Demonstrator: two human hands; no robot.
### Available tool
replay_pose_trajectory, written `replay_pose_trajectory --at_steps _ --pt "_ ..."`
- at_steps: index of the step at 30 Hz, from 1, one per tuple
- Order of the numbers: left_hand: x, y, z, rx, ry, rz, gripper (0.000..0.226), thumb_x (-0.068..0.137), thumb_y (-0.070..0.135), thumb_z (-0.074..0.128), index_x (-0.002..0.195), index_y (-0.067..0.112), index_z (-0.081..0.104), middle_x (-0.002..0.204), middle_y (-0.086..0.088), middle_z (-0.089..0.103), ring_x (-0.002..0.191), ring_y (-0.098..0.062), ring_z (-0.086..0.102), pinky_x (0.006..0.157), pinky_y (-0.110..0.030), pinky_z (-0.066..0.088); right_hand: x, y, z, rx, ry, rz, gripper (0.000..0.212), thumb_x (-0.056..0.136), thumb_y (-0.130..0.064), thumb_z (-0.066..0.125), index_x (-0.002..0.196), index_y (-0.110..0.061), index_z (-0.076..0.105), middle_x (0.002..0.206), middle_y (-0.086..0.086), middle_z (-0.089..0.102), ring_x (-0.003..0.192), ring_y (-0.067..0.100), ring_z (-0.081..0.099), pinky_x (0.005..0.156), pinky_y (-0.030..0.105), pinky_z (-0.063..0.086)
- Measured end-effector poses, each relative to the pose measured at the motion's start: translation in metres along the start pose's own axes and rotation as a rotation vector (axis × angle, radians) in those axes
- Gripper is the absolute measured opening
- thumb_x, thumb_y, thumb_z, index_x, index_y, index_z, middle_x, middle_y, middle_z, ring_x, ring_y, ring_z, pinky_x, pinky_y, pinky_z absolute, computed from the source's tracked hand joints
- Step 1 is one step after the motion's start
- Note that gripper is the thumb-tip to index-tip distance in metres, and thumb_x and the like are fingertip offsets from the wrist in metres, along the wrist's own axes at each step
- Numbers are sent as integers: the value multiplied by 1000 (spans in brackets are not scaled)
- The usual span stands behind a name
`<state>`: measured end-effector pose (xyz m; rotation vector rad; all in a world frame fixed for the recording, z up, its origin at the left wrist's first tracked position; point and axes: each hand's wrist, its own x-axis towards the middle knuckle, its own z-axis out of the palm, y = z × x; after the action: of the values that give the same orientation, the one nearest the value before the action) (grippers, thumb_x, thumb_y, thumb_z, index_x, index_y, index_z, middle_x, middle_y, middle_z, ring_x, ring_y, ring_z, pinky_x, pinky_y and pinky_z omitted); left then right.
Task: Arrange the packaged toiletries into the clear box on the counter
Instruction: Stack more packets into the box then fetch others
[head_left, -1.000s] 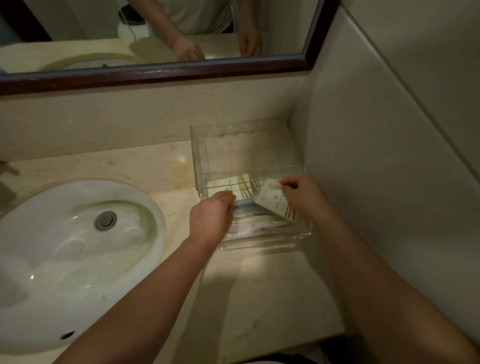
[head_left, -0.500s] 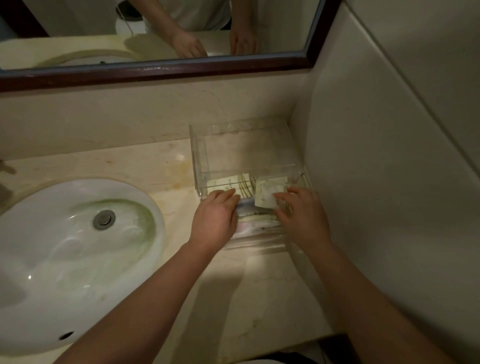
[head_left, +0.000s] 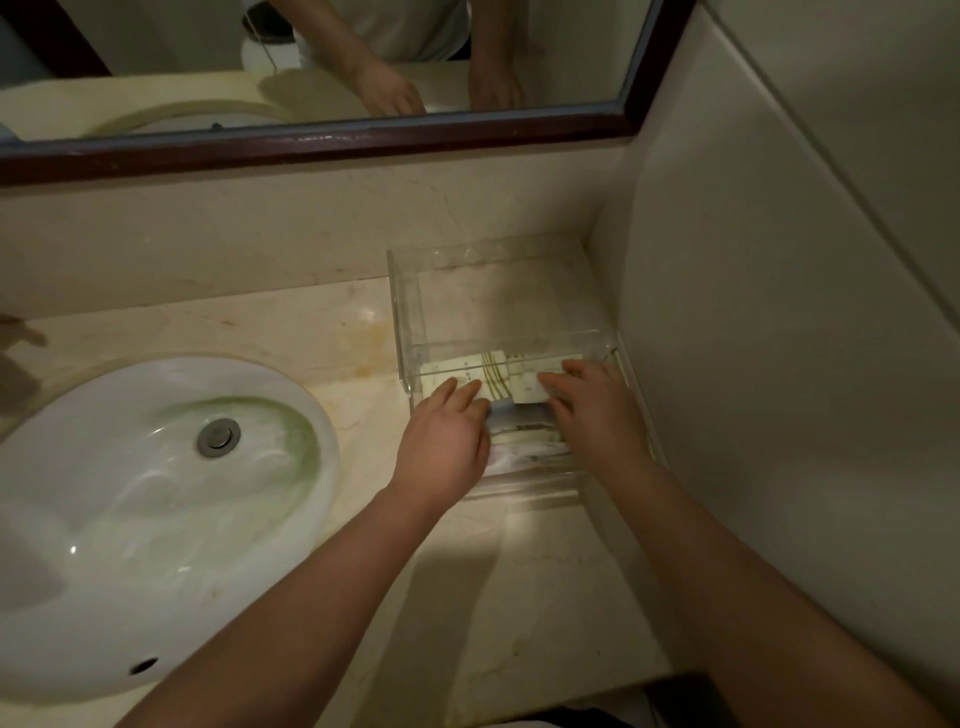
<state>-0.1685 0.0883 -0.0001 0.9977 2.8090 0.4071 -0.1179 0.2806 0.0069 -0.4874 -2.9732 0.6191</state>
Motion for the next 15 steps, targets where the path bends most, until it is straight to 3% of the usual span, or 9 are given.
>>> replay_pose_trajectory --at_steps 4,10,15 --pt "-4 4 -4 23 65 -64 28 84 21 54 109 14 66 119 -8 61 102 -28 53 84 -38 49 4 -4 3 -19 30 11 30 84 -14 64 112 -23 73 121 14 66 113 35 55 92 39 47" --pt "-5 8 2 31 -31 -10 46 93 38 45 133 16 52 144 -8 47 127 -29 44 99 -43 45 4 -4 5 -26 49 14 28 85 -16 63 109 -23 74 121 13 66 113 34 55 94 39 46" --pt "-6 5 2 61 -50 -47 52 95 45 38 136 16 47 150 -9 41 136 -30 35 108 -44 37 2 -5 3 99 104 152 28 85 -29 58 109 -25 74 113 4 63 106 26 55 87 32 47"
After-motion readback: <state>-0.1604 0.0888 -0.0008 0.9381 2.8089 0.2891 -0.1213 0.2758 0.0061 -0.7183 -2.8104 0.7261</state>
